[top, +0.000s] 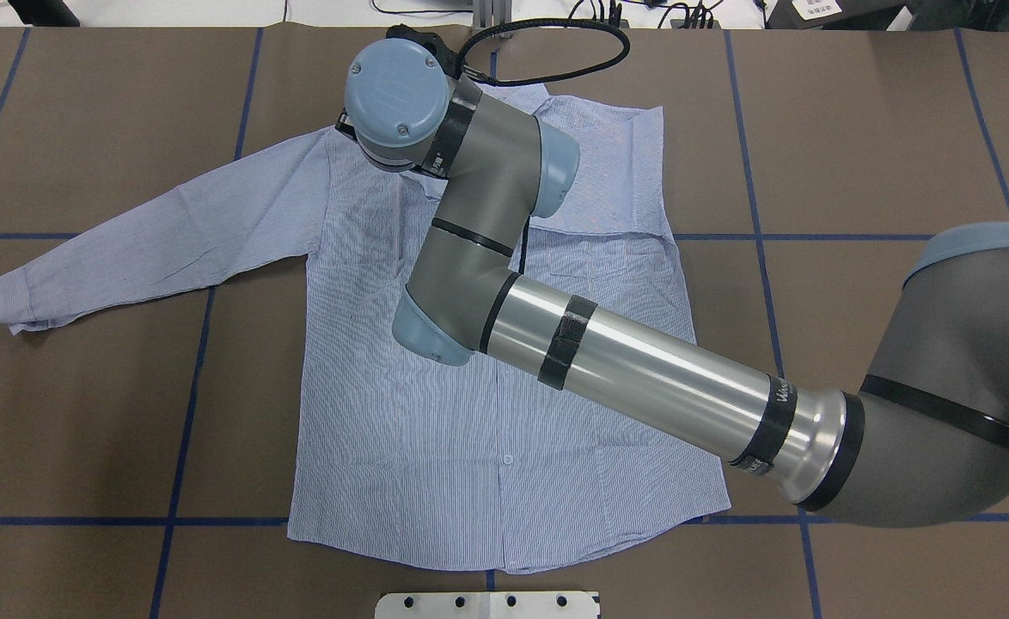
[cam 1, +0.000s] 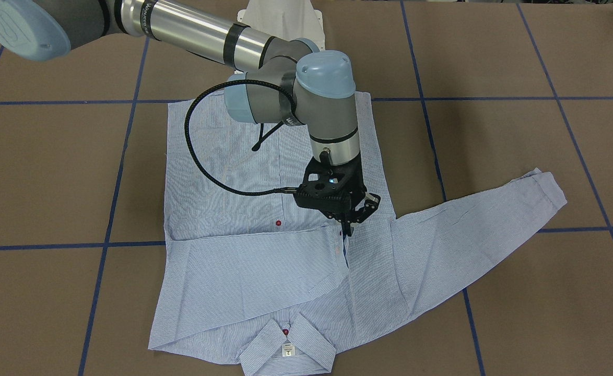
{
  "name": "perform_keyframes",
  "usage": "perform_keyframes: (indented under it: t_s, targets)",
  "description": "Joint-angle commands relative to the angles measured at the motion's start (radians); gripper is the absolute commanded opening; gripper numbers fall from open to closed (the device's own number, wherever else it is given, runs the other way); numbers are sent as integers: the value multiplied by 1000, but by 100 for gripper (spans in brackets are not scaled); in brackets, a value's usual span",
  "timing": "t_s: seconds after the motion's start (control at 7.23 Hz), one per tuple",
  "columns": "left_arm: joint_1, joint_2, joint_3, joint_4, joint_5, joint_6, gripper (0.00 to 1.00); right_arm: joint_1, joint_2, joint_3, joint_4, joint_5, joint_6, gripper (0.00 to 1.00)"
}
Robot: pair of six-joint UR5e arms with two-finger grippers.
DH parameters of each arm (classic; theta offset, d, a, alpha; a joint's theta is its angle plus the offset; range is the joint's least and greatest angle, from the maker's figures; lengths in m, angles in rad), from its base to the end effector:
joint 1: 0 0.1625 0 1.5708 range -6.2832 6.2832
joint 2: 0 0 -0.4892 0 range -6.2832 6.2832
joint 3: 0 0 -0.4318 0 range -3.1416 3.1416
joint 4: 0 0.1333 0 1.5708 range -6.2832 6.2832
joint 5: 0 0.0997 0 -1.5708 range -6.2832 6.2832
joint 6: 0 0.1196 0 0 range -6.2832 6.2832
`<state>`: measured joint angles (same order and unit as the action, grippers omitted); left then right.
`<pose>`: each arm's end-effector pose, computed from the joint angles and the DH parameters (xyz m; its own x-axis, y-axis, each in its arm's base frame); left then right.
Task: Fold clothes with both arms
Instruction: 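Lay the sleeve on the shirt front near the collar with the right gripper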
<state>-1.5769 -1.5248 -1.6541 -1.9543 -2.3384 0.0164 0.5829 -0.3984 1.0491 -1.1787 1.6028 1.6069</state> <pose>-0.0535 -0.5348 0.6729 0.7213 0.2942 -0.6270 -0.0063 0.9080 0.4188 -0.7201 -0.6299 0.0648 0.4013 0.3078 0.8627 -0.5419 0.8391 -0.0473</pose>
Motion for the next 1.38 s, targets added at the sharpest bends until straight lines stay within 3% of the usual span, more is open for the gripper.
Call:
perform_keyframes:
  t_s: [0.0, 0.28, 0.42, 0.83, 1.11, 1.25]
  targets:
    - [0, -2, -1, -26, -1, 0, 100, 0, 10, -15, 1, -6, 7, 99]
    - [96, -2, 5, -124, -45, -42, 100, 0, 9, 18, -4, 0, 69, 99]
    - [151, -15, 14, -135, -44, -156, 100, 0, -2, 28, -4, 2, 71, 99]
    - [166, -15, 28, -167, -52, -179, 100, 2, -8, 48, -10, 5, 70, 99]
    - [166, -5, 22, -173, -53, -251, 99, 11, -179, 235, -15, 17, 70, 99]
    - [170, -56, 110, -172, -55, -250, 98, 47, -276, 317, -12, 90, 58, 99]
